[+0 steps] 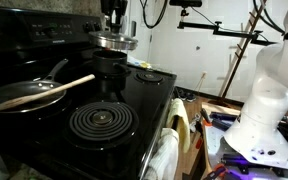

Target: Take the lid off the black pot and place it on the back left plate of the stove

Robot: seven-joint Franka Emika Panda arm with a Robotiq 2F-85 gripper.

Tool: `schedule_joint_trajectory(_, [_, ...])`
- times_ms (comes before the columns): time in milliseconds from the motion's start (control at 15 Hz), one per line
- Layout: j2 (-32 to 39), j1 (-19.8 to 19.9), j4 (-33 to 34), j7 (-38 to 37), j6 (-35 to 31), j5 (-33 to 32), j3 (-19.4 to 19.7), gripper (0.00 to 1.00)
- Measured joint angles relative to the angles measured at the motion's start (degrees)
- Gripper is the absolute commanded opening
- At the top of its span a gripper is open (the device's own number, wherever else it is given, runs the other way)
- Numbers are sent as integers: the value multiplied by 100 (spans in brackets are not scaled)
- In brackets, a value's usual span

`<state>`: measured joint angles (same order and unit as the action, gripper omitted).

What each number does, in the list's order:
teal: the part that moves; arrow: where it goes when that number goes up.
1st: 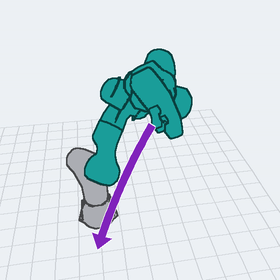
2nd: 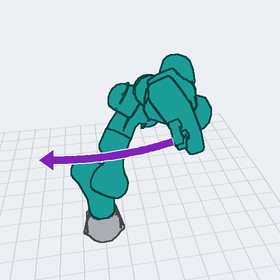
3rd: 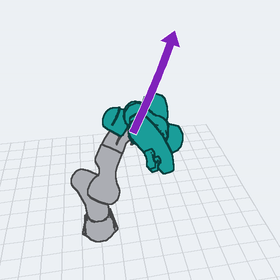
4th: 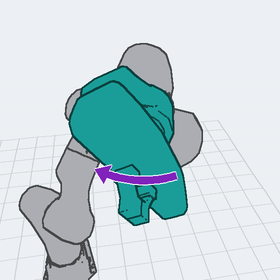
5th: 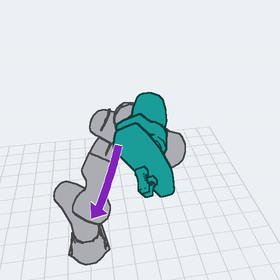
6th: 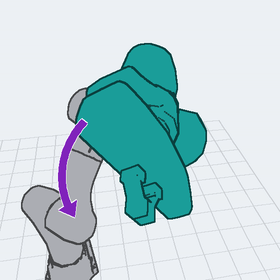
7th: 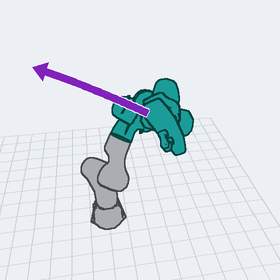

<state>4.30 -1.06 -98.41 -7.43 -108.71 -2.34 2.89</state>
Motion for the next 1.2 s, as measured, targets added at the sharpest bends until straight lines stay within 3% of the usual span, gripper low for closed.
schedule_joint_trajectory(333, [-71, -87, -166, 29, -19, -9, -211, 34])
schedule_joint_trajectory(1133, [-667, -996, -1338, 19, -721, 134, -1295, 34])
schedule_joint_trajectory(1200, [-691, -1052, -1465, 17, -871, 198, -1350, 59])
